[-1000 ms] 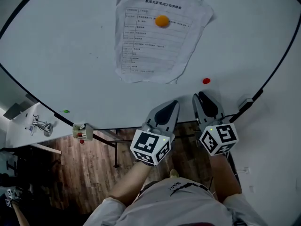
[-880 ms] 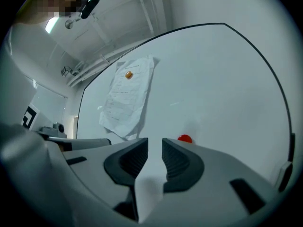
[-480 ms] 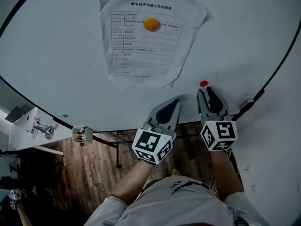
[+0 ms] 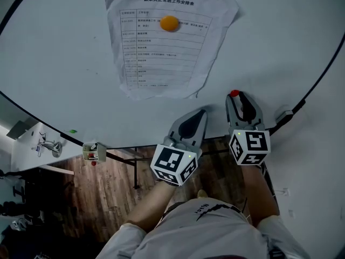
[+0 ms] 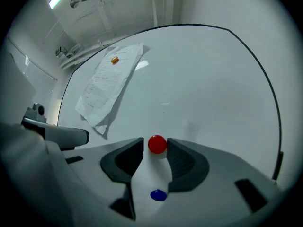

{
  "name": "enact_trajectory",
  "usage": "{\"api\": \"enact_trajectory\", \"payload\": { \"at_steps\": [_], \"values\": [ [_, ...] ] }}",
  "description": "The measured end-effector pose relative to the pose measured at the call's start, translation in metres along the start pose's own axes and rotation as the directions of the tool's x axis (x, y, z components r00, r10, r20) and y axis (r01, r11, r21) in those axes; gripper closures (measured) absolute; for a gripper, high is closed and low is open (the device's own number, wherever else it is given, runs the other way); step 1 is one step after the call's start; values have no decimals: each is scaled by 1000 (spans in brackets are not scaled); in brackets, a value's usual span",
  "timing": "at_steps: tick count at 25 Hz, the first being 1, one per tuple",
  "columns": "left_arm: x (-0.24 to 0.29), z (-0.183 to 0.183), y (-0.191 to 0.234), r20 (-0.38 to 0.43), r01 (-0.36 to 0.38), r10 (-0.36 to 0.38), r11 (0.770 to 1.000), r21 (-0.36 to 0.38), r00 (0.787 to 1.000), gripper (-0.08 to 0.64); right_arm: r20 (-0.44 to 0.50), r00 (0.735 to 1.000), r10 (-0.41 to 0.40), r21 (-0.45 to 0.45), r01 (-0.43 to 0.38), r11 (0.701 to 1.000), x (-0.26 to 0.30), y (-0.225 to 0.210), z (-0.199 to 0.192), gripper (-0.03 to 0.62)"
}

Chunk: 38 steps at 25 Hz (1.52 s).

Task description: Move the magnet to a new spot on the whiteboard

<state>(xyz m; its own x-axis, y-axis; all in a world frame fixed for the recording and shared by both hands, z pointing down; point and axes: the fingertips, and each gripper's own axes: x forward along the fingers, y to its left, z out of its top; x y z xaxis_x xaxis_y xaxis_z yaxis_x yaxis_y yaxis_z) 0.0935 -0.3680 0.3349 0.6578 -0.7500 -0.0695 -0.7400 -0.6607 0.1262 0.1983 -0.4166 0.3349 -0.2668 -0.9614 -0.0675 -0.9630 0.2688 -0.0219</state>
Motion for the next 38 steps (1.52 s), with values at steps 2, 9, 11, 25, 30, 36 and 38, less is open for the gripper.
{"api": "enact_trajectory", "payload": {
  "at_steps": [2,9,11,25,30,36,38],
  "values": [
    [0,0,0,-1,0,0,1000,1,1000,549,-5,1000,-7,-7,7,1000,2,-1,-1,449],
    [0,-2,1,-5,-6,6,1000,1,1000,549,-18,999,-43,-21,43,999,4,-6,-2,459],
    [-2,-2,2,-7,-9,9,1000,1,1000,549,-20,999,-42,-20,41,999,4,-7,-2,463],
    [-26,-3,4,-11,-23,23,1000,-12,1000,549,-4,1000,4,5,-4,1000,-14,17,11,465],
    [-45,-1,3,-4,-24,24,1000,-15,1000,549,-1,999,43,15,-43,999,-27,43,14,465],
    [-80,2,9,3,-37,37,999,-17,999,549,2,996,92,31,-92,995,-44,84,16,465],
    [-93,3,11,3,-40,40,999,-16,999,549,4,994,106,33,-106,994,-50,99,16,465]
  ]
}}
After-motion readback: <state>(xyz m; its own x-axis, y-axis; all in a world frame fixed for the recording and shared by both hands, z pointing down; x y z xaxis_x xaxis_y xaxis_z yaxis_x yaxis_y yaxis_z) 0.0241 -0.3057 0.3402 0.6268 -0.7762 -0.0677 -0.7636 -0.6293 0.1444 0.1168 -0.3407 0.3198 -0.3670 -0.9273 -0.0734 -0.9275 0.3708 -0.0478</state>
